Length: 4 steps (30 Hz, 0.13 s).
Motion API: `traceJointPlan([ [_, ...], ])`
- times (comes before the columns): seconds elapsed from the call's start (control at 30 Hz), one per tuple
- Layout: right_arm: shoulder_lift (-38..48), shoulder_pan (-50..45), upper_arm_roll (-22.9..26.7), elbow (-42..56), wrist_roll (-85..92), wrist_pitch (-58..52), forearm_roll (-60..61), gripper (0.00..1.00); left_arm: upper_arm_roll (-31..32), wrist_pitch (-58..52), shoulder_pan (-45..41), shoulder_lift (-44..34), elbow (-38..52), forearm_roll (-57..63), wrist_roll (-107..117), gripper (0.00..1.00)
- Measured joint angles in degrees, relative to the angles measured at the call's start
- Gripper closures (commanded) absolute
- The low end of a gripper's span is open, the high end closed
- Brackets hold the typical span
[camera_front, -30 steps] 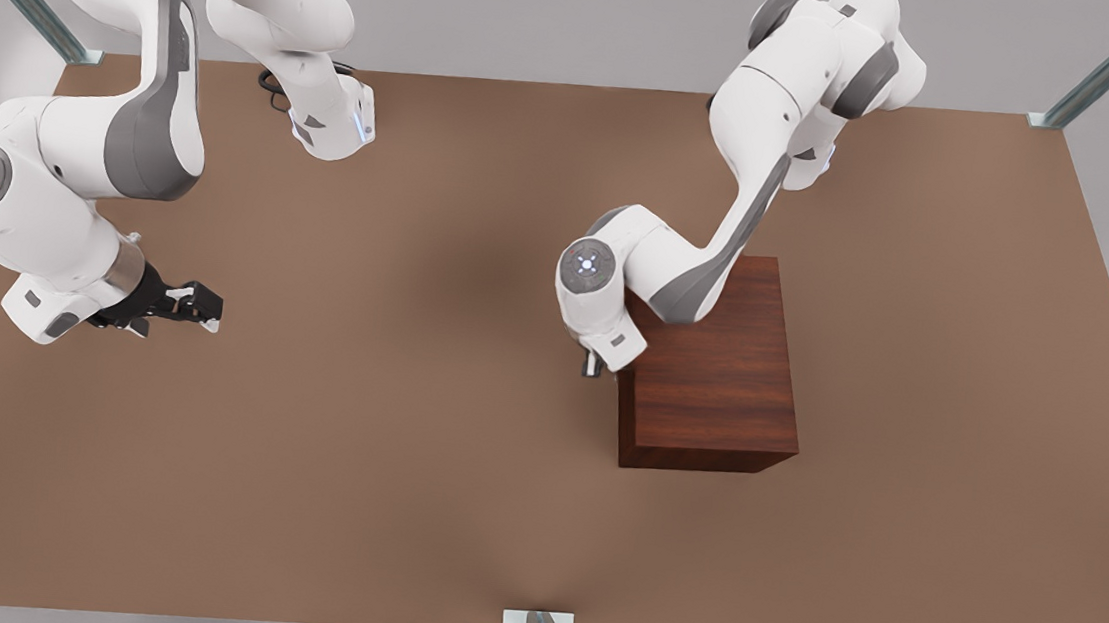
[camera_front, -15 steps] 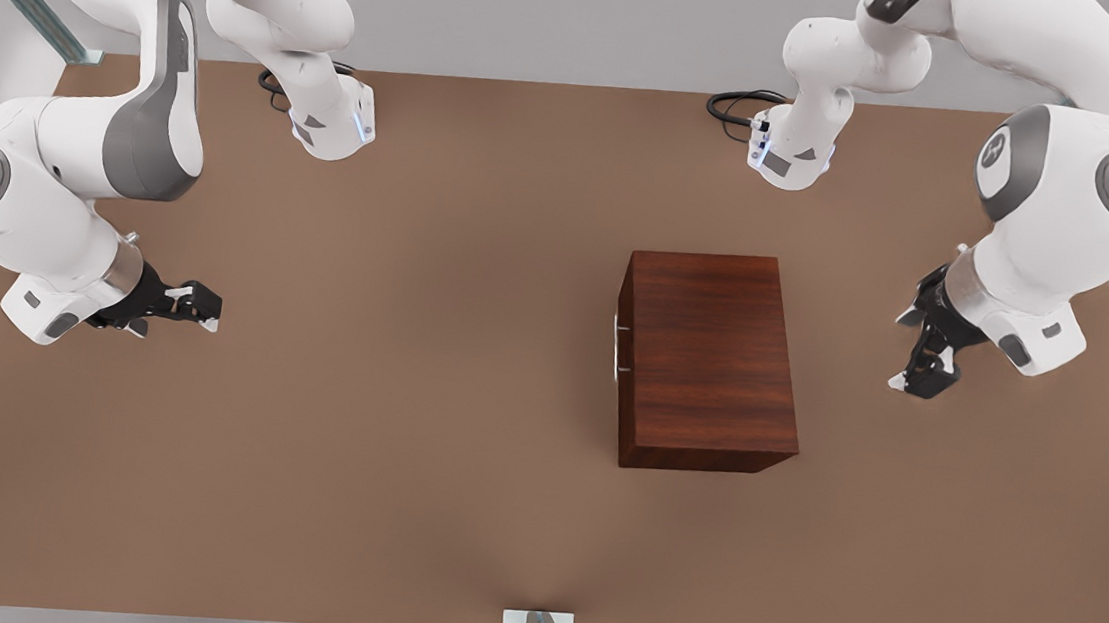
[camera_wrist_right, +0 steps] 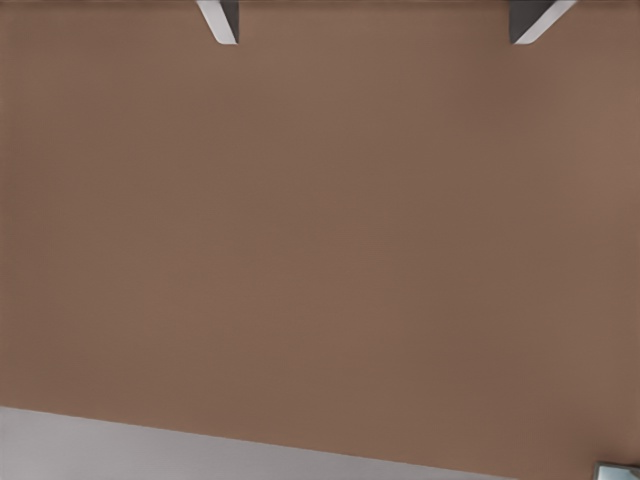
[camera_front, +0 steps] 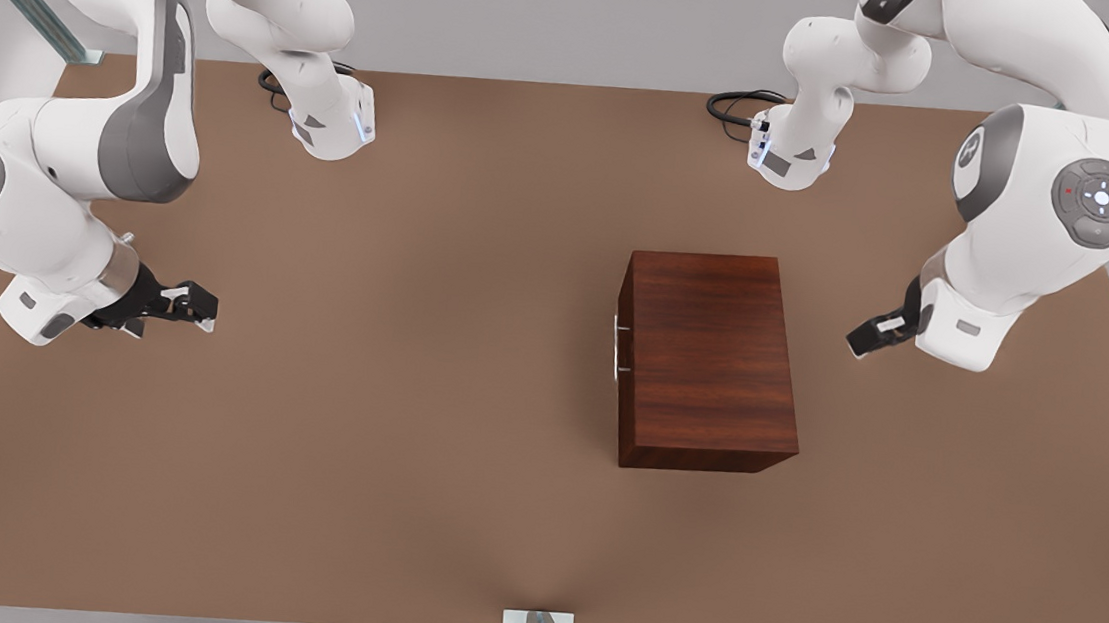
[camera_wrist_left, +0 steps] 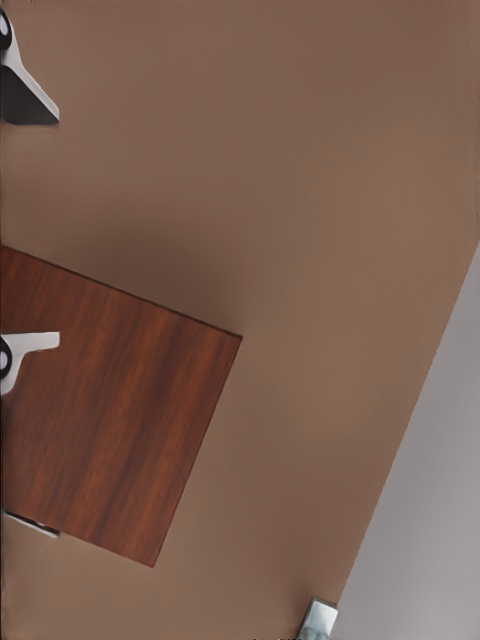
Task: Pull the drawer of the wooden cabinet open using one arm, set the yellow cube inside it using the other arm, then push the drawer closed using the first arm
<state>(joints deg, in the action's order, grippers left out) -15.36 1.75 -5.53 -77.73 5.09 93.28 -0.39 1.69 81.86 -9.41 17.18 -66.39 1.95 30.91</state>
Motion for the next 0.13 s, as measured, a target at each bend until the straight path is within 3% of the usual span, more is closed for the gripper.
traceJointPlan([
  [0.13,0.0,-0.1,0.0,0.1,0.2,0.0,0.0,0.0,0.0,-0.2,-0.1,0.0,0.0,0.0,-7.1,0.0],
])
